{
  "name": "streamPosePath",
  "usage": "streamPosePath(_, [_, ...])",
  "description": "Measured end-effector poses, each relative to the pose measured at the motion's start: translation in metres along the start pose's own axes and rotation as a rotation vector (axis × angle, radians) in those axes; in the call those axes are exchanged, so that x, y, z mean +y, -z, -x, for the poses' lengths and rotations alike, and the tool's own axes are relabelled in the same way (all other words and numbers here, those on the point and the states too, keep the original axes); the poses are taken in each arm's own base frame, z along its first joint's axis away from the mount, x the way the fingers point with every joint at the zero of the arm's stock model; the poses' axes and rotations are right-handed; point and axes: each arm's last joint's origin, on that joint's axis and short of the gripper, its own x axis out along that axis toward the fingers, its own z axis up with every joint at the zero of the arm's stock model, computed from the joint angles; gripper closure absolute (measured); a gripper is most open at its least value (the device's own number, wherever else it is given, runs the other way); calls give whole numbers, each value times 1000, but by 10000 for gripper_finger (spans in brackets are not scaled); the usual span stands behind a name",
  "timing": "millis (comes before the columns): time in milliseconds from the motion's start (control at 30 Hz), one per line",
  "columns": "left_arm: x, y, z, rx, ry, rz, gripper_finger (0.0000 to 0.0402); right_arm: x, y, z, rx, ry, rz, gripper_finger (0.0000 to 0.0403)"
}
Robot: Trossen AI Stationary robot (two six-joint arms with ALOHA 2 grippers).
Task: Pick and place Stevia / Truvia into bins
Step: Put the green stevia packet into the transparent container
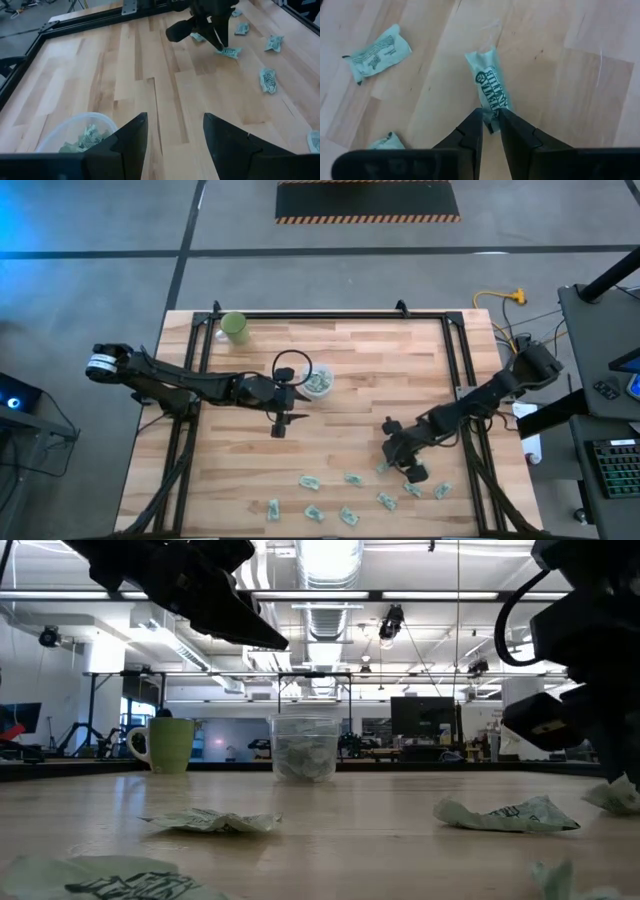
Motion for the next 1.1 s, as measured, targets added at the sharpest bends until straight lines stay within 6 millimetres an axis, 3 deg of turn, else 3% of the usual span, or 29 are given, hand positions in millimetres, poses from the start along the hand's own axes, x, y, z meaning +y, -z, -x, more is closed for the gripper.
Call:
streamPosePath(267, [0, 0, 0, 1, -4, 0, 226, -2, 0, -3, -4, 51, -12, 346])
streamPosePath(467, [0, 0, 0, 2, -5, 0, 226, -2, 1, -3, -5, 65, -11, 386])
streamPosePath(700, [0, 0, 0, 2, -6, 0, 226, -2, -1, -1, -12, 74, 14, 393])
streamPosePath(900, [0, 0, 0, 2, -5, -1, 226, 2, -25, 15, -126, 147, 151, 394])
streamPosePath(1100, [0, 1, 0, 10, -4, -2, 226, -5, -53, 38, -252, 422, 261, 394])
